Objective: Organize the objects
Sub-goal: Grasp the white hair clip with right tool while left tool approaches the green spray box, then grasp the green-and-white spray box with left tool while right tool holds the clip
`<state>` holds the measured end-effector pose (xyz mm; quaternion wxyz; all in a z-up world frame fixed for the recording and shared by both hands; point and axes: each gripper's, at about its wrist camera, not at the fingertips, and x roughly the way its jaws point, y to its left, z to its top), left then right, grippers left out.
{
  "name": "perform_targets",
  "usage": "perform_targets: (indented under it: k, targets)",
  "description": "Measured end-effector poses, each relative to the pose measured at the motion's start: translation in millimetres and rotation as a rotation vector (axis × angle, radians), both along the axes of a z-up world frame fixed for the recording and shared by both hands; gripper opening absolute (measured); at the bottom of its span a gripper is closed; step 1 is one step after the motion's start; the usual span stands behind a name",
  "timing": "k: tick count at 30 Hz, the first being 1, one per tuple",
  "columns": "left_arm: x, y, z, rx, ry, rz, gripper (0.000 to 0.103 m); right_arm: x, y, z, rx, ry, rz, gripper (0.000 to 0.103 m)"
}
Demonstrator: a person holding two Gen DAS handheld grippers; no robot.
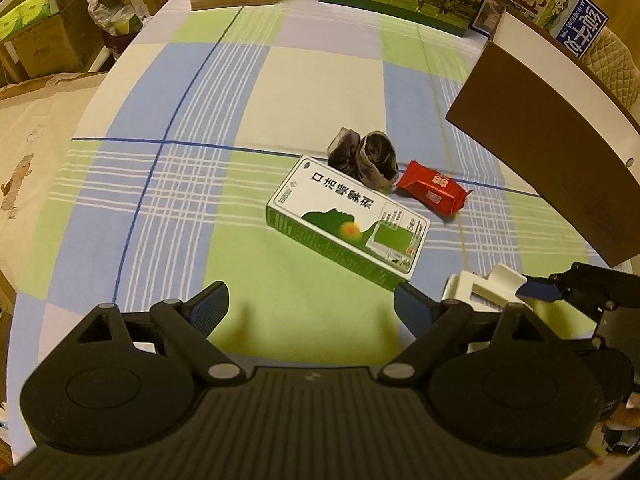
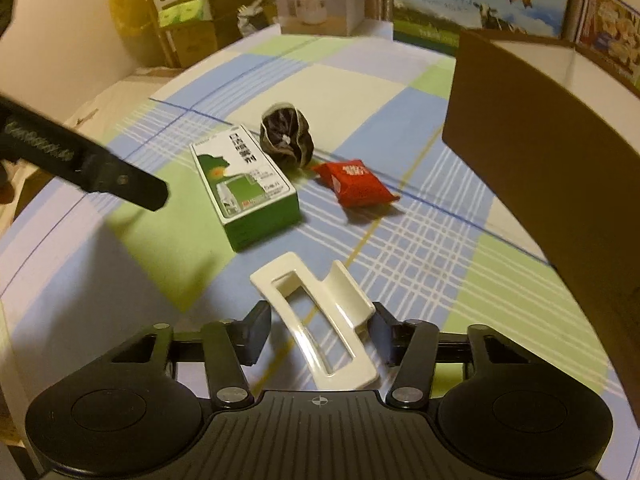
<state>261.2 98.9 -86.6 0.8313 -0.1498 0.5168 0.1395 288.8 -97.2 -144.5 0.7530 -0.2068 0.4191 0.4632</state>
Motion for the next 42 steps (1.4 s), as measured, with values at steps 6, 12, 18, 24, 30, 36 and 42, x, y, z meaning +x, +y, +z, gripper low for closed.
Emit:
perform_targets:
  k: [6,12,18,24,30,36,42]
  targets:
    - [15,-4,-4,-0.015,-0.005,-0.022,0.087,14,-22,3,0.014,-0.001,-0.128,0.039]
    - [37,-7,-6,-0.04,-0.015,-0.028,0.087,40,-61,11,0.031,0.02,-0.328,0.039]
    - [72,-10,-9,-0.033,-0.029,0.002,0.087,58,-95,19,0.063,0.046,-0.458,0.039]
    - [96,-14,-24,0.047,0.021,0.006,0.087,63,-114,23,0.085,0.068,-0.515,0.039]
    - [95,-17,-32,0.137,0.046,-0.033,0.088,64,-121,23,0.088,0.082,-0.527,0.039]
    - [75,2,-32,0.1,0.041,0.003,0.092,64,-120,19,0.078,0.09,-0.523,0.039]
    - [55,17,-31,0.087,0.053,0.037,0.096,62,-120,19,0.076,0.094,-0.522,0.039]
